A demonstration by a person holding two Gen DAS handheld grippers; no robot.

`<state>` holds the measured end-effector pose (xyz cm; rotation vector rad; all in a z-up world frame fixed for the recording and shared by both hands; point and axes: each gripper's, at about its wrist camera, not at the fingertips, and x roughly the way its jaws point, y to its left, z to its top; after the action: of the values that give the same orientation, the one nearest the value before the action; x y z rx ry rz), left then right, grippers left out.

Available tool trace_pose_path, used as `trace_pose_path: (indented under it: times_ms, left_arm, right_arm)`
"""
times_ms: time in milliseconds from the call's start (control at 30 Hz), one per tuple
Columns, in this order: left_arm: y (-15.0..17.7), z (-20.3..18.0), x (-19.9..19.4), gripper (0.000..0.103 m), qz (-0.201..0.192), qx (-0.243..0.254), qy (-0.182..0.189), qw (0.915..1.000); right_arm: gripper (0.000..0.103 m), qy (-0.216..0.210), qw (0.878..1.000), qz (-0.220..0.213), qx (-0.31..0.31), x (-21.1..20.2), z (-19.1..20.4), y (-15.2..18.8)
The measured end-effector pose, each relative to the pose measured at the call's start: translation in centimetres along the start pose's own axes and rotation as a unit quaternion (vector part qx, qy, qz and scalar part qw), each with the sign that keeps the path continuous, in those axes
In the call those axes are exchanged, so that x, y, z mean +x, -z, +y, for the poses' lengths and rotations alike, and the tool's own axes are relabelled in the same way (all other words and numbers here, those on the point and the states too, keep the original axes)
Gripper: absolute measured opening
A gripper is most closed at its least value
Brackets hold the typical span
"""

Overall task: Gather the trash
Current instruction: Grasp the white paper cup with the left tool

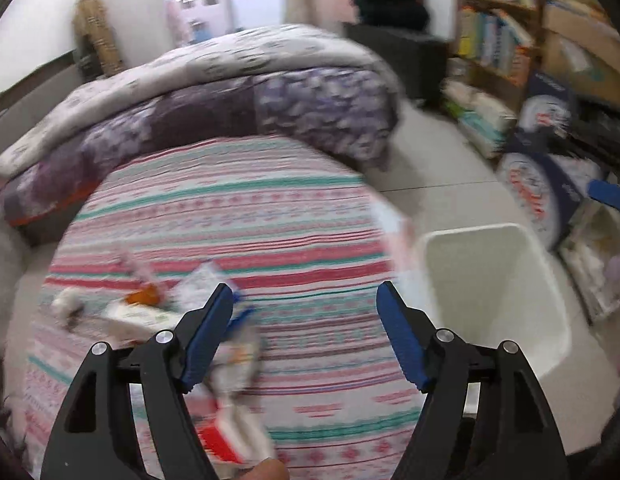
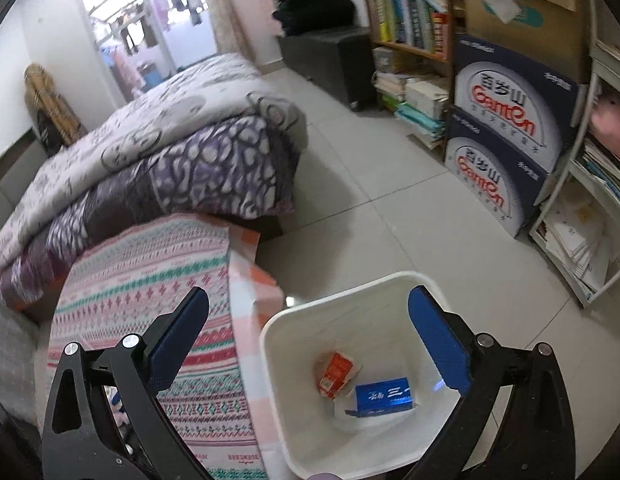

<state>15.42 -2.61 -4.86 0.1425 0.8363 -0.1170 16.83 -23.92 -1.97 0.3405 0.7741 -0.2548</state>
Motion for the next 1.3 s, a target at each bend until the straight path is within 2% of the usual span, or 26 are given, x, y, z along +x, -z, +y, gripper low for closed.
trace_pose_path:
  times_ms: [33,100,167,233,333,433,567,600,667,700,733,800,833,867,900,1033,1167,1300]
  left_arm:
    - [-0.1,1.6,0.2,0.074,0.006,-0.023,-0.023,0.9995]
    - [0.0,3.5,0.4,0.077,0.019,-0.057,-0.042,0.9973]
    - [0.3,6.4,0.9,0.077,0.037,-0.104,-0.066,0.9917]
    - [0.5,8.4,1.2,0.077,0.044,-0.128,-0.083,0.9872]
    - [0.4,10.9,2.3,0.077,0.046,-0.151,-0.112,0.9811]
    - [0.2,12.6,3.9,0.077,0.064,-0.171,-0.110,0.9771]
    - [-0.1,13.7,6.5,0.077,0.087,-0.162,-0.137,0.9734]
    - [0.1,13.7,6.7,0.077,0.092,-0.159,-0.132,0.9740]
    - [0.2,14.0,7.5,0.066,0.108,-0.152,-0.091,0.9781]
    - [0.3,14.1,7.8,0.046,0.116,-0.147,-0.076,0.9793]
    - [0.5,14.3,8.0,0.032,0.126,-0.141,-0.065,0.9799]
    - [0.8,14.8,7.9,0.022,0.129,-0.139,-0.050,0.9805]
    - [0.9,15.4,7.7,0.014,0.133,-0.147,-0.030,0.9797]
    - [1.1,16.0,7.5,0.010,0.138,-0.160,-0.004,0.9774]
    - [1.2,16.8,7.1,0.008,0.139,-0.176,0.021,0.9743]
    - [1.2,18.0,5.3,0.006,0.125,-0.186,0.051,0.9732]
    - [0.9,19.1,3.2,0.006,0.104,-0.192,0.056,0.9742]
    - [0.6,21.1,1.1,0.006,0.080,-0.200,0.045,0.9754]
  right_arm:
    - [0.096,-0.003,1.000,0.005,-0.004,0.3,0.6,0.2]
    - [0.096,-0.010,1.000,0.014,-0.011,0.8,1.8,0.6]
    - [0.096,-0.017,0.999,0.021,-0.017,1.2,2.9,1.0]
    - [0.096,-0.028,0.999,0.031,-0.024,1.6,4.1,1.3]
    - [0.096,-0.039,0.998,0.044,-0.031,2.3,5.6,1.9]
    - [0.096,-0.045,0.997,0.056,-0.038,2.8,6.8,2.5]
    - [0.096,-0.055,0.995,0.077,-0.038,3.8,8.0,3.1]
    - [0.096,-0.059,0.994,0.087,-0.039,4.3,8.5,3.3]
    - [0.096,-0.069,0.991,0.109,-0.041,5.3,9.3,3.9]
    - [0.096,-0.075,0.989,0.122,-0.045,5.8,10.0,4.3]
    - [0.096,-0.081,0.986,0.134,-0.050,6.3,10.5,4.7]
    - [0.096,-0.099,0.980,0.164,-0.053,7.4,11.8,5.7]
    - [0.096,-0.110,0.976,0.182,-0.048,8.0,12.4,6.3]
    - [0.096,-0.117,0.973,0.192,-0.045,8.4,12.7,6.7]
    - [0.096,-0.132,0.967,0.215,-0.035,9.1,13.3,7.4]
    - [0.096,-0.156,0.956,0.247,-0.015,10.4,15.0,8.7]
    - [0.096,-0.153,0.959,0.233,-0.048,10.7,17.5,9.4]
    - [0.096,-0.153,0.958,0.216,-0.111,11.0,20.5,9.9]
